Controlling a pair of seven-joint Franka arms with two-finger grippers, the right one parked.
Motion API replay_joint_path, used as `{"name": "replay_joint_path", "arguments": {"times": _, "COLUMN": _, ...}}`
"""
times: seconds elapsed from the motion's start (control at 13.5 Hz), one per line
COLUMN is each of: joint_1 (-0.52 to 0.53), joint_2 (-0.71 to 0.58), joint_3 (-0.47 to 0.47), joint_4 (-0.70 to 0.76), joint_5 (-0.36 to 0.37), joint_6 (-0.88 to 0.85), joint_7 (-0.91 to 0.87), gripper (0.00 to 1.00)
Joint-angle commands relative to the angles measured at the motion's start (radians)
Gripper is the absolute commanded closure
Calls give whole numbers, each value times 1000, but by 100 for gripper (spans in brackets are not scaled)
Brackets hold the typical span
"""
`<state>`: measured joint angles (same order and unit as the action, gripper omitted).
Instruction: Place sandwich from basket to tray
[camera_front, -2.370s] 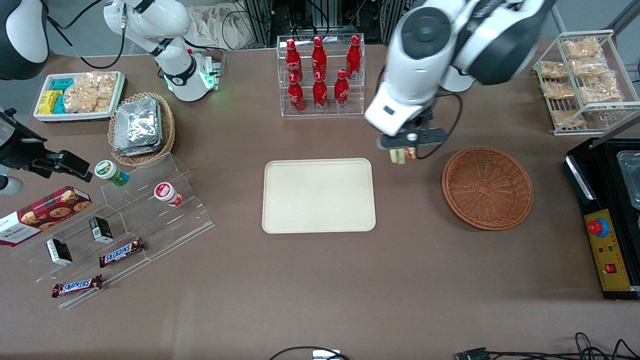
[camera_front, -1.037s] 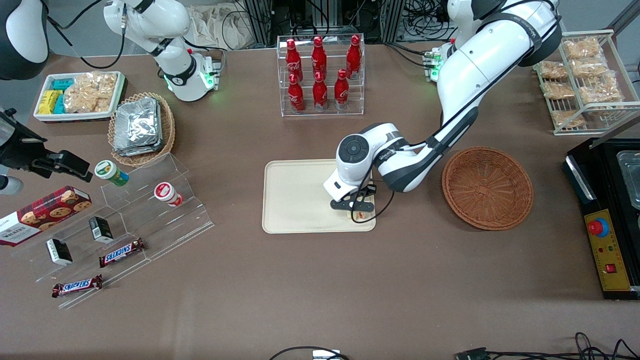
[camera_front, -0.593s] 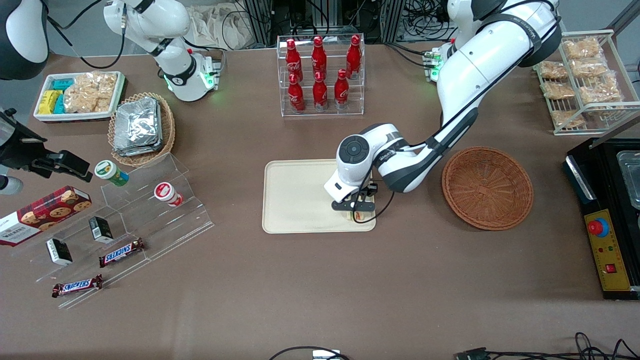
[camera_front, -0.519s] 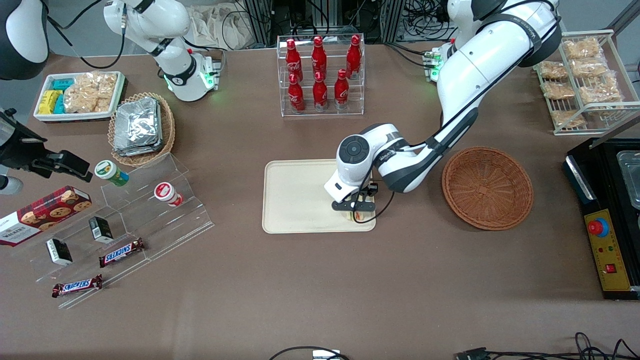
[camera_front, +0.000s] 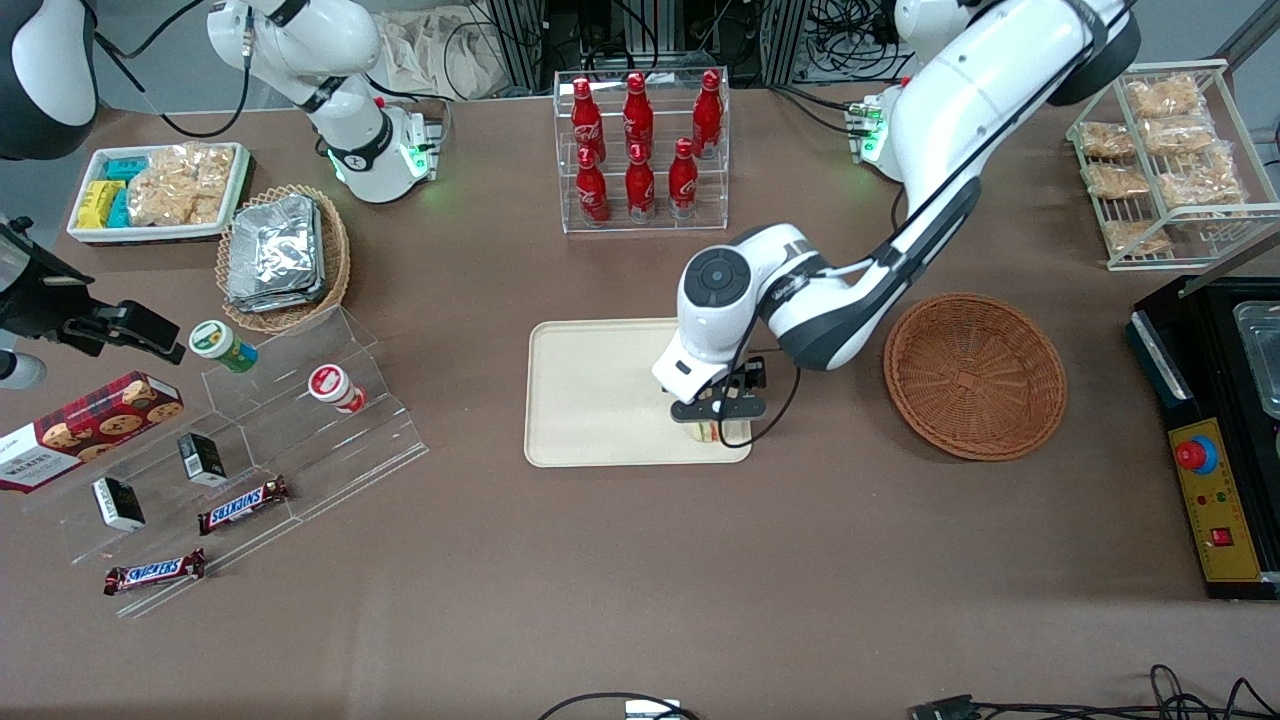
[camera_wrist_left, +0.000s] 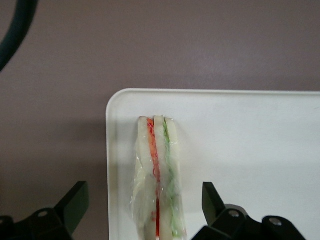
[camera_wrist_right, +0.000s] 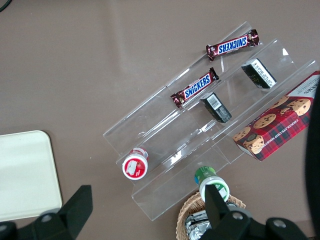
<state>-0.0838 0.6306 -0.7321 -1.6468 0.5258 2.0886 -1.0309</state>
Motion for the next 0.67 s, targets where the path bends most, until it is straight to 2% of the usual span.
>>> {"name": "replay_joint_path", "arguments": {"times": 0.0, "joint_1": 21, "joint_2": -182, "joint_3": 35, "joint_4": -16, "joint_5": -145, "joint_6": -114, "joint_7": 122, "gripper": 0}}
{"name": "replay_joint_path", "arguments": {"times": 0.15, "joint_1": -11, "joint_2": -328, "joint_3": 179, "joint_4": -22, "joint_5": -269, "joint_6": -178, "joint_7": 255, "gripper": 0}}
{"name": "replay_joint_path", "arguments": {"times": 0.3, "joint_1": -49, "joint_2": -441, "joint_3": 346, "joint_4": -21, "joint_5": -363, "joint_6": -328, "joint_7": 447, "gripper": 0}}
{"name": "replay_joint_path", "arguments": {"times": 0.44, "joint_1": -89, "joint_2": -552, "joint_3": 533, "joint_4": -59, "joint_5": -406, "joint_6": -375, "joint_7": 530, "gripper": 0}}
{"name": "replay_joint_path", "arguments": {"times": 0.59, "joint_1": -91, "joint_2": -635, "joint_3": 659, "joint_4": -132, "joint_5": -408, "joint_6": -375, "joint_7": 592, "gripper": 0}}
